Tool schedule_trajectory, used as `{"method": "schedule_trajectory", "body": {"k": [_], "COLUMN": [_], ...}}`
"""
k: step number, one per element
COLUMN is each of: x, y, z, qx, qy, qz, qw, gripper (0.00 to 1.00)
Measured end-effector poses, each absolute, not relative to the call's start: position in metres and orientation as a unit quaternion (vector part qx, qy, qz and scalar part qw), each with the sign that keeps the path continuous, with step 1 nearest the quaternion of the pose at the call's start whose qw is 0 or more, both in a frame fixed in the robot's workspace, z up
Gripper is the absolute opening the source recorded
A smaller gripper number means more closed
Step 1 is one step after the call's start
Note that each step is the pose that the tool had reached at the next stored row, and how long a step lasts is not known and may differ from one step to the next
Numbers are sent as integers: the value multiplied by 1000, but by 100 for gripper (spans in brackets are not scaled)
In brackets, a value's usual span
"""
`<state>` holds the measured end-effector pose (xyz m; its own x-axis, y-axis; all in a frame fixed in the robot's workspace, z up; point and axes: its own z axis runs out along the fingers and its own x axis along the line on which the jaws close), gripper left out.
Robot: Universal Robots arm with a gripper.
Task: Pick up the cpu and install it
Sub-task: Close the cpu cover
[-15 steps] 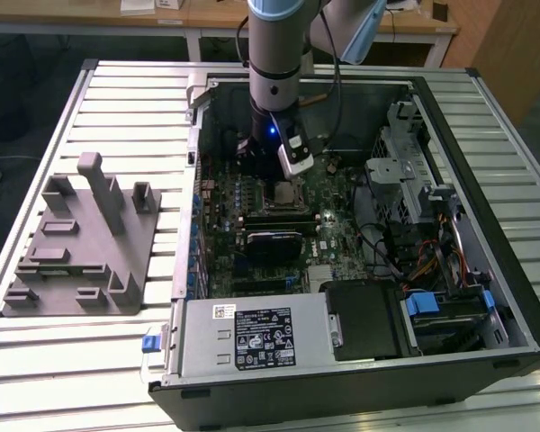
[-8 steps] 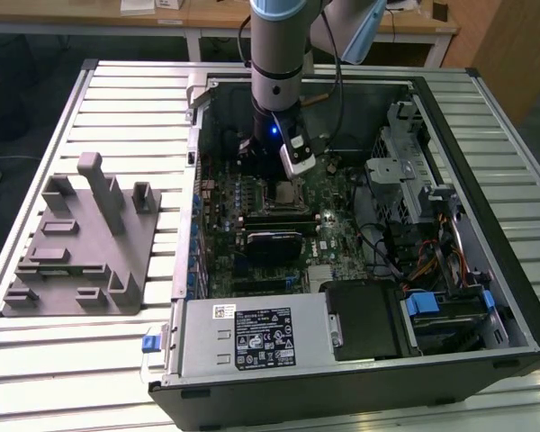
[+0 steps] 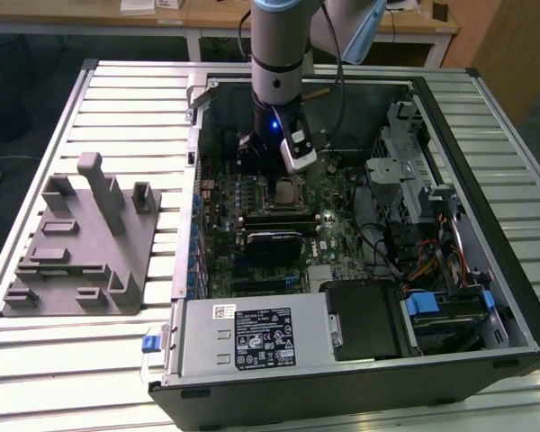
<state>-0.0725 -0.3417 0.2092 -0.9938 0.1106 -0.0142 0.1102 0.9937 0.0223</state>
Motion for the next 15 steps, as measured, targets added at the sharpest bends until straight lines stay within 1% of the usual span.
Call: {"method": "schedule_trajectory", "body": {"k": [7, 15], "x": [-73, -71], "y": [-342, -342], "z": [227, 228], "qx": [55, 55], "qy": [998, 998], "qz": [11, 11], "qw": [10, 11], "gripper": [11, 11]}}
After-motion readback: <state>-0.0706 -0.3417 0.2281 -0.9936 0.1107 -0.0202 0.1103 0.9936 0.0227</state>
